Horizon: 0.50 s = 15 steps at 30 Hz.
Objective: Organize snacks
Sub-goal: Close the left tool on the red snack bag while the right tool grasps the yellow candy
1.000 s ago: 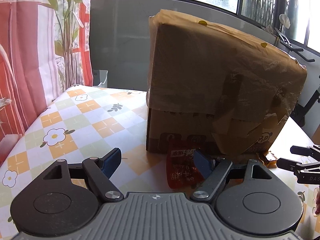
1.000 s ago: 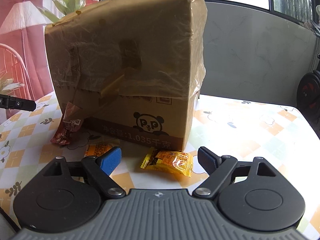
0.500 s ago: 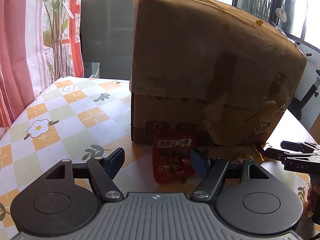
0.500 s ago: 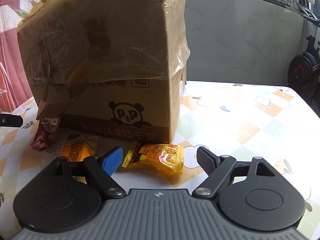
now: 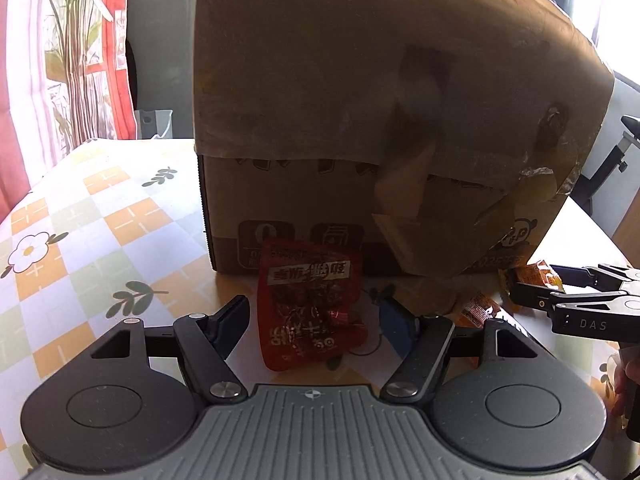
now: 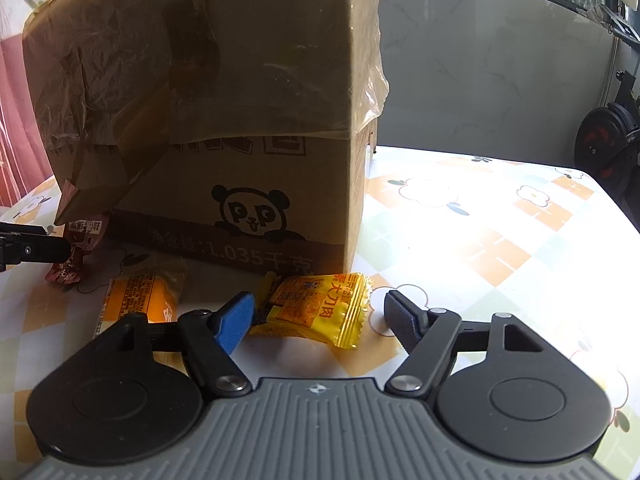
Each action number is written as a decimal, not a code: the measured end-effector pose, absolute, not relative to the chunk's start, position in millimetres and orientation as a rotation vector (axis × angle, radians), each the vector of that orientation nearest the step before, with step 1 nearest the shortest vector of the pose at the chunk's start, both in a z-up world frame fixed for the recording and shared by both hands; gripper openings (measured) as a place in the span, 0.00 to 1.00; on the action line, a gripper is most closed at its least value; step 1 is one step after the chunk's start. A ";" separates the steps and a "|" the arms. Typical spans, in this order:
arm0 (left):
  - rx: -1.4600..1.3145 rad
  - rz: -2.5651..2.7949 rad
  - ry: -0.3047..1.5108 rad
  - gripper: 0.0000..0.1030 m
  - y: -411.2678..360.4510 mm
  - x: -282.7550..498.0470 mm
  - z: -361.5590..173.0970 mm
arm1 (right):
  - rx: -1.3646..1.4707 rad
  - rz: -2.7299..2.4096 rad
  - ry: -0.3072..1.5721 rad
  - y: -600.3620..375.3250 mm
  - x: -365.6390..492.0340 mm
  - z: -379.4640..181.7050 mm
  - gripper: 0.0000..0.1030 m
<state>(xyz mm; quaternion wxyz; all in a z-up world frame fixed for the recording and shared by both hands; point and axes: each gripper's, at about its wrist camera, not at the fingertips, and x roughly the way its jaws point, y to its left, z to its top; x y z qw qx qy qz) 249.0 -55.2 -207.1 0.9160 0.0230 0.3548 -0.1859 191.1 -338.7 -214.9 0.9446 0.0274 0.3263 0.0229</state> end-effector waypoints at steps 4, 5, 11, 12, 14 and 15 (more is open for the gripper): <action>0.075 -0.368 0.746 0.71 -62.2 251.5 -217.3 | 0.068 0.064 0.653 -338.4 189.0 -214.7 0.58; 0.072 -0.359 0.755 0.71 -62.5 252.7 -219.9 | 0.071 0.066 0.651 -338.6 188.6 -214.7 0.58; 0.043 -0.323 0.758 0.71 -59.9 261.4 -224.1 | 0.094 0.070 0.647 -342.5 187.5 -214.2 0.57; 0.039 -0.320 0.756 0.71 -59.9 262.8 -224.4 | 0.096 0.070 0.647 -342.9 187.5 -214.3 0.57; 0.042 -0.309 0.750 0.68 -60.4 264.5 -225.4 | 0.097 0.070 0.647 -343.8 187.3 -214.0 0.57; 0.043 -0.294 0.744 0.63 -59.3 264.3 -225.3 | 0.095 0.069 0.647 -343.6 187.3 -214.1 0.57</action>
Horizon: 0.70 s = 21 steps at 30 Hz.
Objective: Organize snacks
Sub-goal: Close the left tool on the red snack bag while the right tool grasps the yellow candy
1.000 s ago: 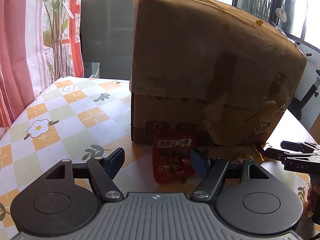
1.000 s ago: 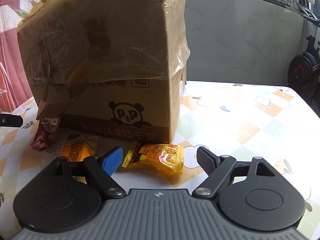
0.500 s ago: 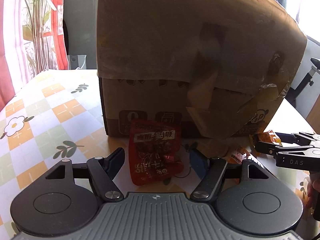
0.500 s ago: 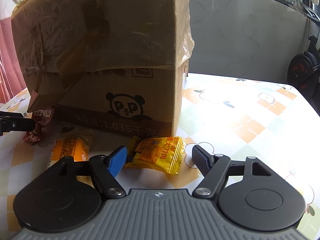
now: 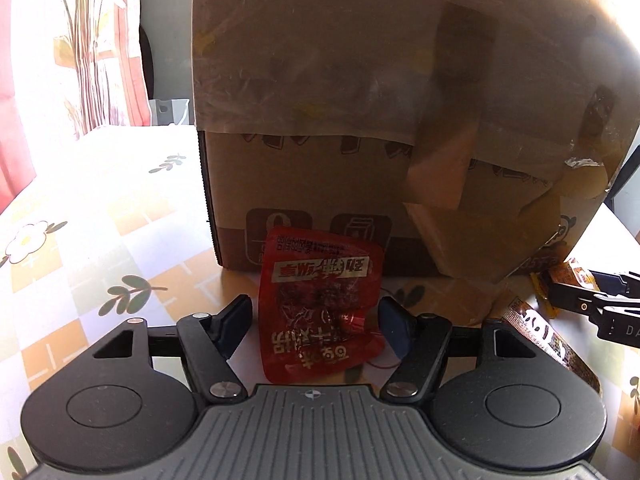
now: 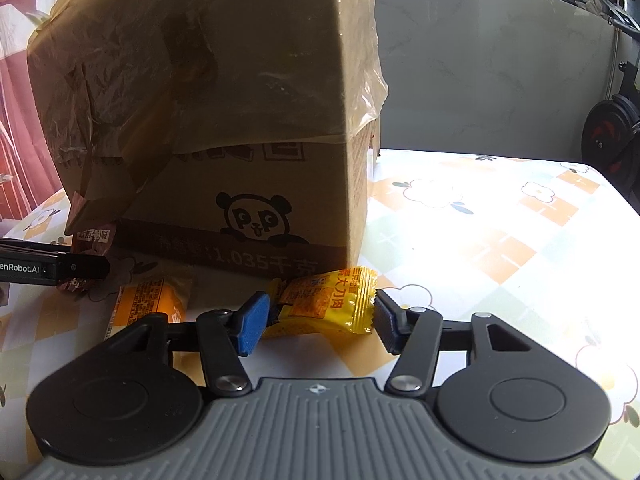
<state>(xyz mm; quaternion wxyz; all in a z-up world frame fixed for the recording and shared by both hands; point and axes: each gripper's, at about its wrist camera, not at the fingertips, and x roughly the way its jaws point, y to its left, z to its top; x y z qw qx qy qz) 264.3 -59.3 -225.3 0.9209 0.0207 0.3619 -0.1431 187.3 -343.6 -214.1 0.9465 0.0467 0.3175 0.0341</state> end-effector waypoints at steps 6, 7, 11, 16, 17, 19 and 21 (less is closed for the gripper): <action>-0.007 -0.278 0.714 0.47 -52.6 250.0 -218.6 | 0.152 0.076 0.632 -353.2 185.8 -214.3 0.52; -0.002 -0.282 0.711 0.47 -51.9 247.3 -217.0 | 0.164 0.079 0.630 -355.9 184.4 -213.9 0.51; -0.013 -0.266 0.713 0.47 -47.2 238.8 -208.0 | 0.175 0.087 0.625 -359.2 182.6 -214.0 0.49; -0.026 -0.271 0.691 0.47 -43.5 219.8 -195.1 | 0.185 0.081 0.591 -363.5 175.0 -211.1 0.37; -0.025 -0.272 0.690 0.47 -43.1 217.2 -193.4 | 0.197 0.089 0.585 -365.4 173.4 -210.8 0.35; -0.021 -0.275 0.687 0.47 -42.8 211.2 -189.3 | 0.224 0.109 0.560 -370.2 168.5 -209.3 0.26; -0.027 -0.279 0.684 0.47 -41.7 208.0 -185.3 | 0.246 0.126 0.541 -374.9 164.2 -208.4 0.21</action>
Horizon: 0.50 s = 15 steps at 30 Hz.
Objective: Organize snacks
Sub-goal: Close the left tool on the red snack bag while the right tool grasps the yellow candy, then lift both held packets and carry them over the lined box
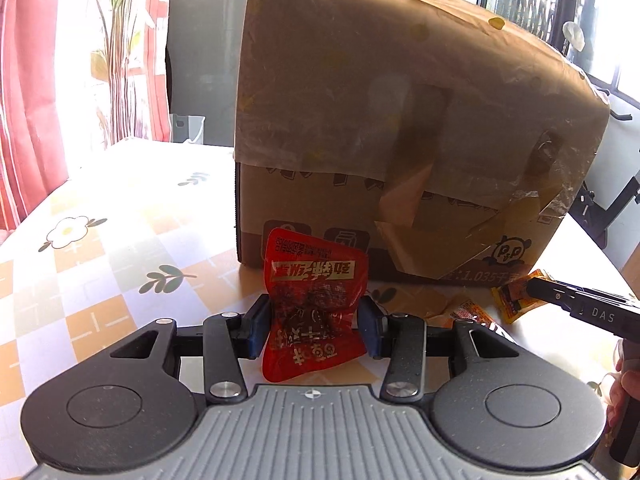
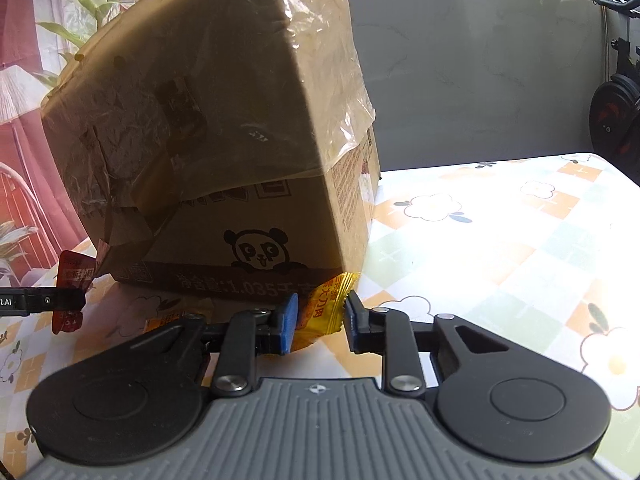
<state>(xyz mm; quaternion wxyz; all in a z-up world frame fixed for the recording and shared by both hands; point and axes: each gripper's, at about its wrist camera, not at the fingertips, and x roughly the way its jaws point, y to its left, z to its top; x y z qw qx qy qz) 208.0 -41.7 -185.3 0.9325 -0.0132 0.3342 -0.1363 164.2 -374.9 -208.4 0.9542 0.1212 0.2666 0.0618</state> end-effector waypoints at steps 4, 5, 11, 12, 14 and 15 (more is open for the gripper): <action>-0.039 -0.275 0.663 0.47 -35.1 204.2 -175.3 | 0.258 0.148 0.537 -379.1 157.2 -202.6 0.14; -0.042 -0.272 0.656 0.47 -33.4 201.9 -172.6 | 0.259 0.144 0.543 -378.2 155.6 -197.8 0.14; -0.051 -0.271 0.643 0.47 -27.7 189.4 -164.4 | 0.268 0.199 0.477 -370.7 141.0 -160.0 0.13; -0.051 -0.275 0.636 0.47 -27.3 188.0 -161.8 | 0.258 0.204 0.465 -369.4 139.3 -153.5 0.13; -0.053 -0.284 0.603 0.47 -24.9 185.1 -152.0 | 0.243 0.220 0.444 -367.9 135.3 -140.8 0.13; -0.051 -0.288 0.582 0.47 -24.5 183.3 -146.3 | 0.238 0.226 0.435 -367.8 133.4 -135.2 0.13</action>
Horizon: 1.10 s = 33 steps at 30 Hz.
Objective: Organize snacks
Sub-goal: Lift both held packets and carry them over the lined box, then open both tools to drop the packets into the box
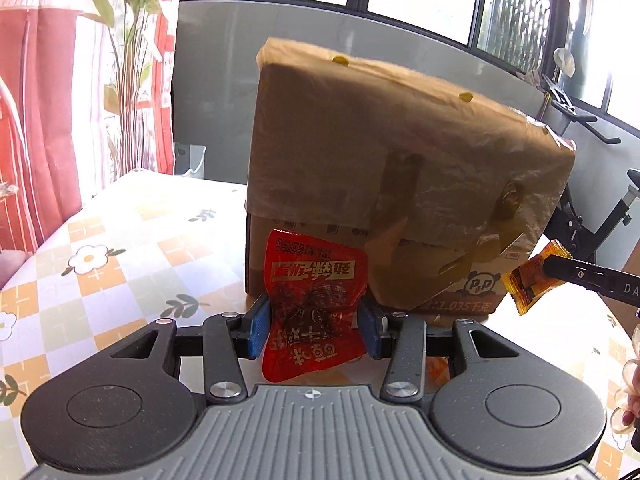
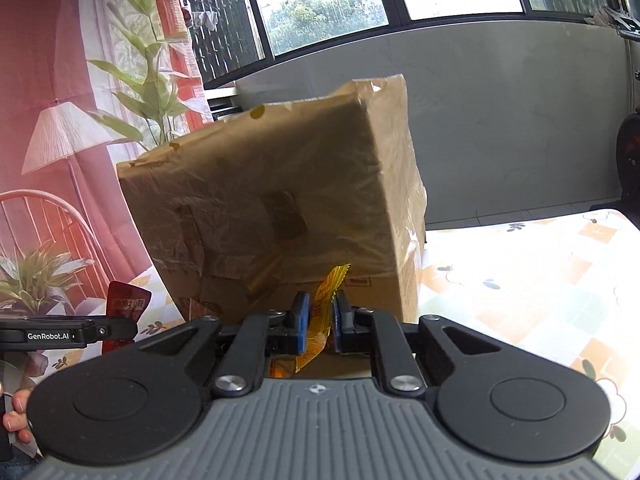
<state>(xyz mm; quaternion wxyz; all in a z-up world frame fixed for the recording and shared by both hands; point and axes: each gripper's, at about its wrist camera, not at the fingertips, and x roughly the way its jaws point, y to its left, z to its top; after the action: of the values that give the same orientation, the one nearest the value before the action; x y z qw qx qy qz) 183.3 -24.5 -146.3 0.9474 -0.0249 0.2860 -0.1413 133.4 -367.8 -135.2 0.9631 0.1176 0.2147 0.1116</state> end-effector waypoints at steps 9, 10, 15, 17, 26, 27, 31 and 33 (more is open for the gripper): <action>-0.090 -0.347 0.410 0.47 -29.2 179.6 -77.3 | 0.163 0.265 0.279 -362.0 115.1 -59.6 0.13; -0.092 -0.356 0.391 0.47 -32.5 182.0 -68.5 | 0.158 0.270 0.261 -360.4 117.4 -50.9 0.13; -0.098 -0.396 0.316 0.47 -55.8 204.3 -26.3 | 0.124 0.291 0.185 -347.7 140.3 -10.5 0.13; -0.083 -0.412 0.304 0.47 -69.3 214.5 -13.0 | 0.091 0.300 0.172 -341.5 153.8 0.5 0.13; -0.013 -0.436 0.348 0.49 -128.4 279.6 -7.8 | 0.032 0.195 0.284 -343.1 220.8 -12.0 0.13; 0.001 -0.449 0.357 0.50 -134.8 286.5 -8.8 | 0.021 0.190 0.297 -342.1 225.3 -14.7 0.13; 0.033 -0.488 0.409 0.70 -149.2 304.5 -14.3 | 0.005 0.173 0.350 -341.8 231.3 -23.8 0.42; 0.042 -0.475 0.390 0.74 -147.5 304.8 -15.1 | -0.006 0.174 0.335 -339.9 224.8 -23.8 0.57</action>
<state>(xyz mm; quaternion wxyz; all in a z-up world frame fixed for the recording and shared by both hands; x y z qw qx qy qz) 304.8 -147.5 -15.1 0.9529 0.0205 0.1918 -0.2339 224.8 -339.9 -23.8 0.9823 -0.0032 0.1664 0.0864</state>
